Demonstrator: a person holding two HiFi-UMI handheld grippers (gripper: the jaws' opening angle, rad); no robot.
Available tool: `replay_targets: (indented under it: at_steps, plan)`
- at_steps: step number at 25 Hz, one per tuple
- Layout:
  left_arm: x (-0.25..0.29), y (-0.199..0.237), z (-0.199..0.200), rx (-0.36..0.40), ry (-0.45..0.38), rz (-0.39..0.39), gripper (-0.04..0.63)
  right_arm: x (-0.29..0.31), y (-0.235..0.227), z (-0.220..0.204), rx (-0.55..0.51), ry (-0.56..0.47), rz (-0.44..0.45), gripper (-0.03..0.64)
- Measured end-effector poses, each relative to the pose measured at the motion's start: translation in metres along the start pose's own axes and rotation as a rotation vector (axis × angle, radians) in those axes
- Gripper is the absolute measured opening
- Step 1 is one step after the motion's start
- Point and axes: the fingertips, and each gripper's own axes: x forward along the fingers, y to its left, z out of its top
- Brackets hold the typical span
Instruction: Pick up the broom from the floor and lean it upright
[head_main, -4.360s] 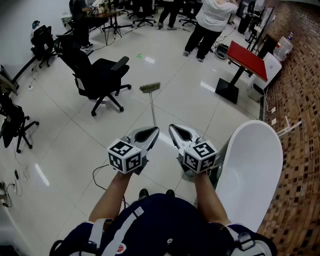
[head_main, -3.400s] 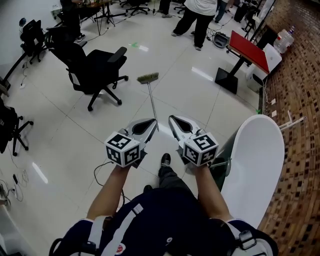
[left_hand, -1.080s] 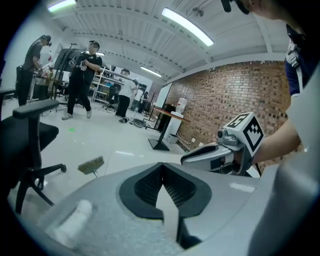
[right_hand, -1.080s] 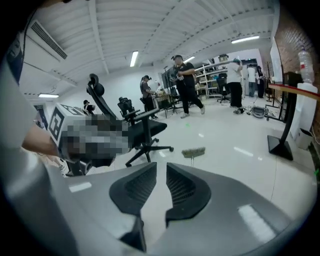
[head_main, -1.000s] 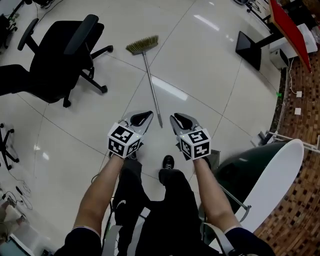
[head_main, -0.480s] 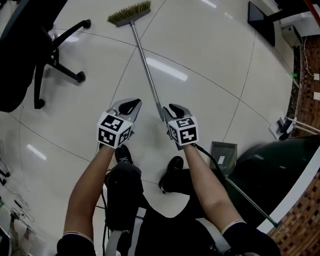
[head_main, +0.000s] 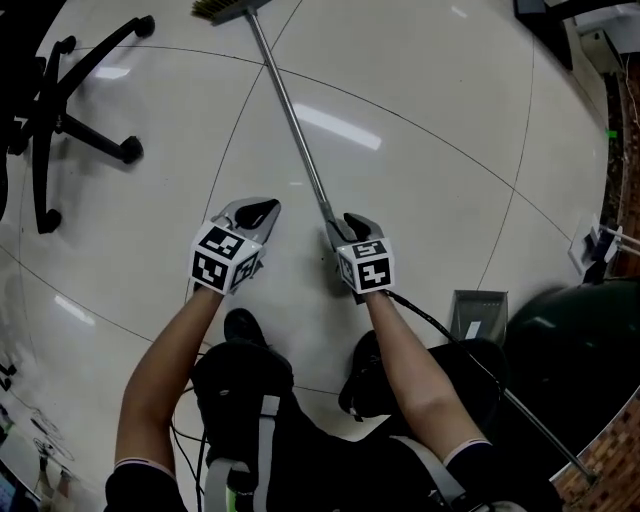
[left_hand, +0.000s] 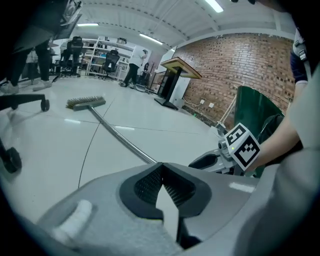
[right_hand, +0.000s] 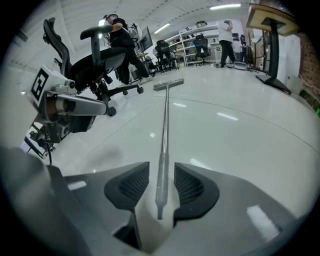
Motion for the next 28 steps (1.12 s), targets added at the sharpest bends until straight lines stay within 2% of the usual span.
replay_targets:
  at_steps: [5,9,16,19,20,21,24,28]
  plan:
    - [0.017,0.014,-0.019,-0.044,-0.006,0.046,0.0,0.027,0.001,-0.011,-0.031,0.032,-0.005,0.176]
    - [0.025,0.016,-0.027,-0.062,0.0,0.059,0.0,0.04,0.004,-0.02,-0.046,0.056,-0.023,0.161]
    - [0.026,0.01,-0.018,-0.051,-0.002,0.051,0.0,0.04,0.006,-0.028,-0.107,0.073,-0.057,0.149]
    - [0.024,0.011,-0.015,-0.043,0.0,0.041,0.0,0.043,0.014,-0.03,-0.125,0.103,-0.072,0.18]
    - [0.023,0.01,-0.014,-0.038,0.002,0.038,0.0,0.042,0.014,-0.033,-0.124,0.117,-0.079,0.11]
    - [0.021,0.009,-0.013,-0.031,0.002,0.034,0.0,0.041,0.013,-0.034,-0.116,0.127,-0.081,0.104]
    - [0.013,0.01,-0.004,-0.014,-0.003,0.036,0.0,0.031,0.008,-0.021,-0.088,0.106,-0.089,0.097]
    - [-0.015,0.009,0.017,-0.02,-0.007,0.052,0.0,-0.007,0.011,0.026,-0.11,0.027,-0.13,0.097]
